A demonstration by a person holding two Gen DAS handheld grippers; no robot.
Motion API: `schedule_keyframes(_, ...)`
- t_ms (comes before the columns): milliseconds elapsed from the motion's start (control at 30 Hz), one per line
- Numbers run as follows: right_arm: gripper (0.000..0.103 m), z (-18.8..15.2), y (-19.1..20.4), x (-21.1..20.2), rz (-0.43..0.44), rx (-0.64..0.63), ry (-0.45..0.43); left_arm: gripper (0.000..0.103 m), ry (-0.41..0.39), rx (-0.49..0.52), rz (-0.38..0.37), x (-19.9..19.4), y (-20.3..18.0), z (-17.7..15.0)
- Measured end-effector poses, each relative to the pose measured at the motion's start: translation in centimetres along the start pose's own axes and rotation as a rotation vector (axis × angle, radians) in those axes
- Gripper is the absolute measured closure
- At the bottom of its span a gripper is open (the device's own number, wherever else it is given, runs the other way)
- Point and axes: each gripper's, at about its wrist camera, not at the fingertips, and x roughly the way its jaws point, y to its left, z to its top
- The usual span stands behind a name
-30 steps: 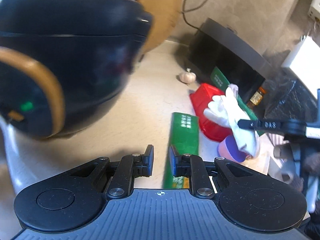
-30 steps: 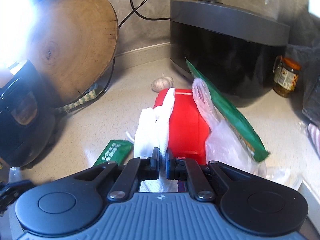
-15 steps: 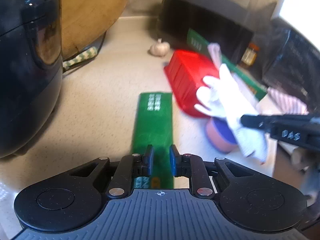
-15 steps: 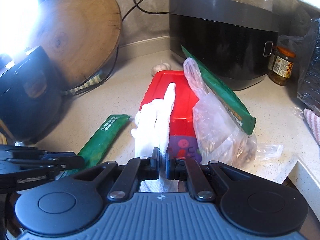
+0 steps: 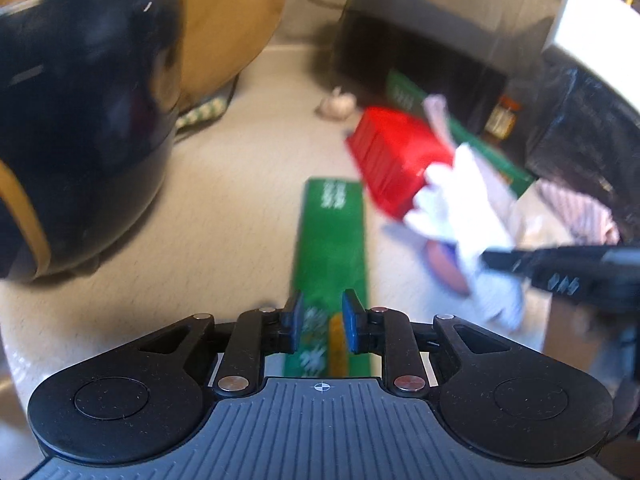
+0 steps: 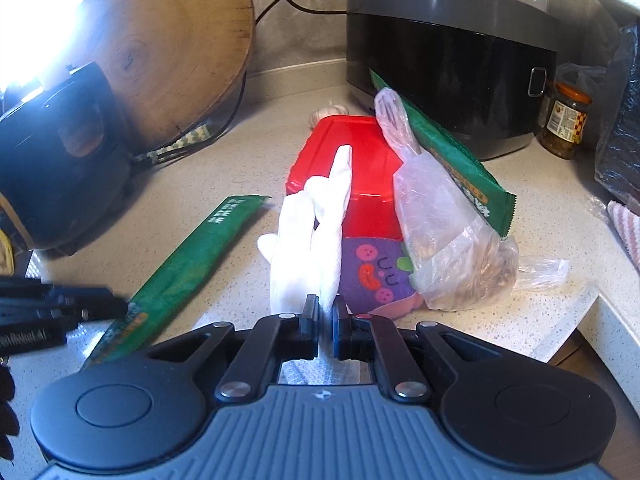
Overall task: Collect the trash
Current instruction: 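Lift the white glove with the right gripper while the left gripper moves over the green packet, then lower the left gripper onto the long green packet and close on it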
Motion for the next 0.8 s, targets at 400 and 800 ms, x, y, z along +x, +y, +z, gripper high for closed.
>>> schedule_keyframes(400, 0.095, -1.8, 0.9, -1.1, -0.015, -0.060, -0.015, 0.079, 0.103, 0.148, -0.004, 4.5, -3.5, -0.4)
schedule_keyframes(800, 0.094, -2.2, 0.6, -1.3, 0.003, -0.062, -0.024, 0.078, 0.018, 0.056, -0.049, 2.4, -2.0, -0.1)
